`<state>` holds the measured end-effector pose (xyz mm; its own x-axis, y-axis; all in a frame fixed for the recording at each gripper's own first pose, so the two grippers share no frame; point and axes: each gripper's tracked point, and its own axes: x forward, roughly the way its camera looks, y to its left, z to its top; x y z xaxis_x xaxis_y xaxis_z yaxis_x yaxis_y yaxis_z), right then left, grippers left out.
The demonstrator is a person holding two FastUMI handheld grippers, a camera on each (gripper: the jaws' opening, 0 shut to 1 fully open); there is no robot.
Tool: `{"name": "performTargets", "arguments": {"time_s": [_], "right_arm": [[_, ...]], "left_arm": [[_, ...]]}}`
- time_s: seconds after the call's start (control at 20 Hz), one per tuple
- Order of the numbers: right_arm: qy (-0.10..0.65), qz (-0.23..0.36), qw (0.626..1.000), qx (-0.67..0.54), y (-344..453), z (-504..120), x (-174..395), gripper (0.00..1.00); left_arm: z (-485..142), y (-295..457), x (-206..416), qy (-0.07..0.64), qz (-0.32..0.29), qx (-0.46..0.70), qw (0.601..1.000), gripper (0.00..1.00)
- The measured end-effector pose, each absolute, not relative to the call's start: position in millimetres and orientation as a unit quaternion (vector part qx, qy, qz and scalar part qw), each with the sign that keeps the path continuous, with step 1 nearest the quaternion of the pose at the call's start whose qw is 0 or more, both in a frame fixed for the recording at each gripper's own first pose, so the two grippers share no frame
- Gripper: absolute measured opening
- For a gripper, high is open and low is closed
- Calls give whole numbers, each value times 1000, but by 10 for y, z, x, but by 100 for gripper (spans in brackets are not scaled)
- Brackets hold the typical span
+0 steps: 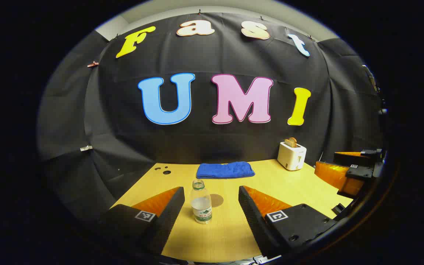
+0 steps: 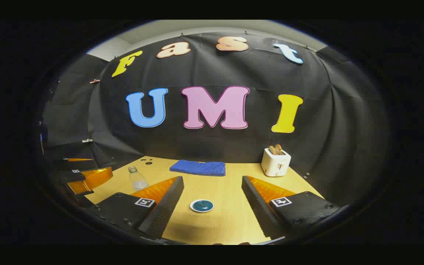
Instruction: Open the teacup lid with one hand, grasp the water bottle and pour water into the teacup with the other hand; after pouring, place the water bottle on the coaster and then close the teacup lid.
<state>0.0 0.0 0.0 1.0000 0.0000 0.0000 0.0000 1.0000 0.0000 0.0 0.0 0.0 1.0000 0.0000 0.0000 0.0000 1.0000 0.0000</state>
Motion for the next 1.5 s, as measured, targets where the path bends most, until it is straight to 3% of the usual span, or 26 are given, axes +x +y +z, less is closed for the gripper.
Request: {"name": "performTargets", "arguments": {"time_s": [1.15,1.5], "right_arm": [[51,57,997,-19,364,-410,393,98],[66,54,996,-39,310,-1000,869,98]], "left_arm": [[-320,192,210,28,11,21,999,94],[-961,253,425,59,17,37,997,94]]}}
